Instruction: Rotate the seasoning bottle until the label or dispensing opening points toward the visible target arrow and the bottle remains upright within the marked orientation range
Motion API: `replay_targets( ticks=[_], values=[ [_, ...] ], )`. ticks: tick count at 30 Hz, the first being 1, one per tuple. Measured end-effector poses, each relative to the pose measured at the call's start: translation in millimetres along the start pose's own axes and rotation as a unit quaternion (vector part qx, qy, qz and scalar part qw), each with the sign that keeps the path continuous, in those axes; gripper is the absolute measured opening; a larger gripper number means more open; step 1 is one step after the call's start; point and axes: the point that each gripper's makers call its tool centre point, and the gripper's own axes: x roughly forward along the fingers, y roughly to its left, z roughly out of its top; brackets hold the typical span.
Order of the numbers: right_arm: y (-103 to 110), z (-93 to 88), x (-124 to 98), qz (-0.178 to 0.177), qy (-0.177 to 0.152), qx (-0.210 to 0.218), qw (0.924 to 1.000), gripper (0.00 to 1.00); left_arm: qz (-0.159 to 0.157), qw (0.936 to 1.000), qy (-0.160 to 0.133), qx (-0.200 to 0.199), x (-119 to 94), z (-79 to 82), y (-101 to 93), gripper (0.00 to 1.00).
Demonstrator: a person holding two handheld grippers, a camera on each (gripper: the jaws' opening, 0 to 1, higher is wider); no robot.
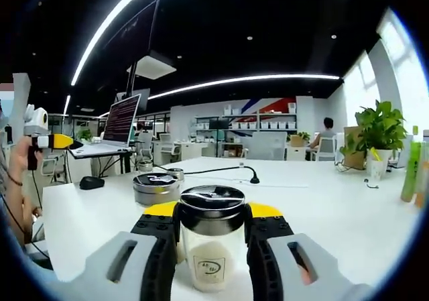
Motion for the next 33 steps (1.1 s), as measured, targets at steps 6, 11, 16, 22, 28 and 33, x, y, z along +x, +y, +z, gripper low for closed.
replay_targets(
  ticks=[6, 11, 16, 22, 28, 33],
  values=[
    [-2.4, 0.4, -1.1, -0.01, -0.005, 0.004, 0.9999, 0.38, 0.001, 1.0, -0.001, 0.001, 0.2, 0.6, 0.4, 0.84],
    [-2.9, 8.5, -8.4, -0.018, -0.012, -0.016, 0.9996, 0.47, 0.001, 1.0, 0.0, -0.001, 0.3, 0.6, 1.8, 0.84],
    [-2.7, 27.7, -19.7, -0.005, -0.031, -0.025, 0.9992, 0.53, 0.0, 1.0, -0.001, -0.001, 0.0, 1.0, 1.5, 0.84],
    [2.3, 50.3, -28.4, 0.031, -0.039, -0.038, 0.998, 0.55, -0.002, 1.0, 0.001, -0.001, 0.2, -0.6, -0.3, 0.84],
    [12.6, 60.6, -27.5, 0.09, -0.025, -0.065, 0.9935, 0.58, 0.003, 1.0, -0.004, -0.002, -3.2, 2.2, 2.9, 0.84],
    [17.8, 66.0, -29.9, 0.163, -0.024, -0.032, 0.9858, 0.58, 0.007, 0.9999, -0.008, -0.004, -5.3, 4.0, 6.4, 0.84]
  ],
)
